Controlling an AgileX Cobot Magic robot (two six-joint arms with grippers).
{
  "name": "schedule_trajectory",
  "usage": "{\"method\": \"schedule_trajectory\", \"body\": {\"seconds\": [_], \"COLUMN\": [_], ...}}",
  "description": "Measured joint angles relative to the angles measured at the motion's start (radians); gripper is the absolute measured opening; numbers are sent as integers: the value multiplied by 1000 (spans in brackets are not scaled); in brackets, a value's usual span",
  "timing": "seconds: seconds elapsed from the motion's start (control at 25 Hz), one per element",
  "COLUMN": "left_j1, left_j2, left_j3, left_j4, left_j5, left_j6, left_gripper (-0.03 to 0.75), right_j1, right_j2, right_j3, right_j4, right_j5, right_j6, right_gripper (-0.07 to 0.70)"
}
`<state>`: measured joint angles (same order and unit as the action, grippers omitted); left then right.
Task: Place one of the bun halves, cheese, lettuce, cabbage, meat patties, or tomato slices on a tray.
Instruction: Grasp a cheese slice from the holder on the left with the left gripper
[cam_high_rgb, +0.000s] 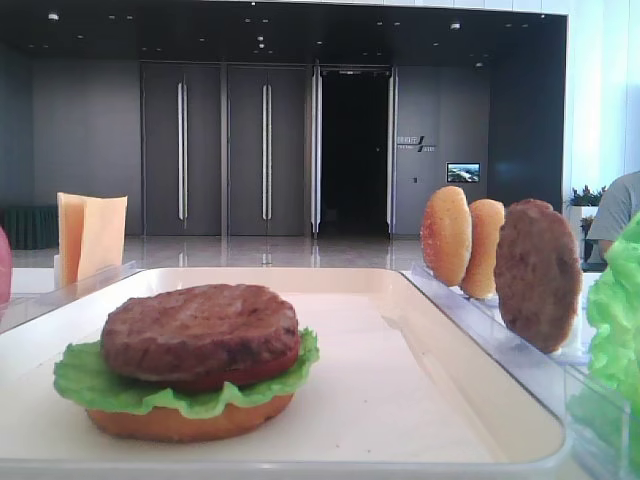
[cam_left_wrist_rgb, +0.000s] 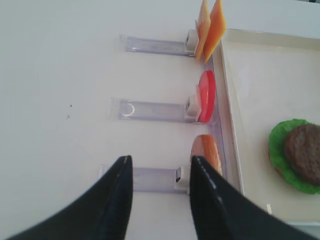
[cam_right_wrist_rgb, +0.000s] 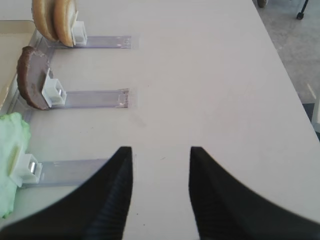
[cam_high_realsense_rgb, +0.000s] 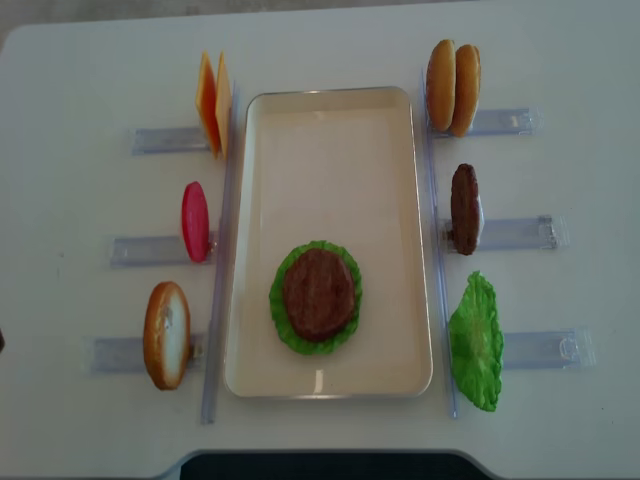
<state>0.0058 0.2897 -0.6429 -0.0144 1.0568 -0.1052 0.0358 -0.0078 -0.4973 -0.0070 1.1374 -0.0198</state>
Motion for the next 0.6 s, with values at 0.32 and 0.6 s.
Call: {"method": "schedule_trajectory", "body": {"seconds": [0.32, 0.6], "left_j1": [0, 0], "left_j2": [406, 818], "left_j3": [-189, -465], "left_j4": [0, -7], "left_j5": [-78, -78], "left_j6": [-36, -24], "left_gripper": [303, 303], "right_j1": [0, 0], "right_j2": [0, 0], "right_j3": [0, 0], "right_j4": [0, 0], "right_j5": [0, 0], "right_j6": [0, 0], "right_gripper": [293, 293]}}
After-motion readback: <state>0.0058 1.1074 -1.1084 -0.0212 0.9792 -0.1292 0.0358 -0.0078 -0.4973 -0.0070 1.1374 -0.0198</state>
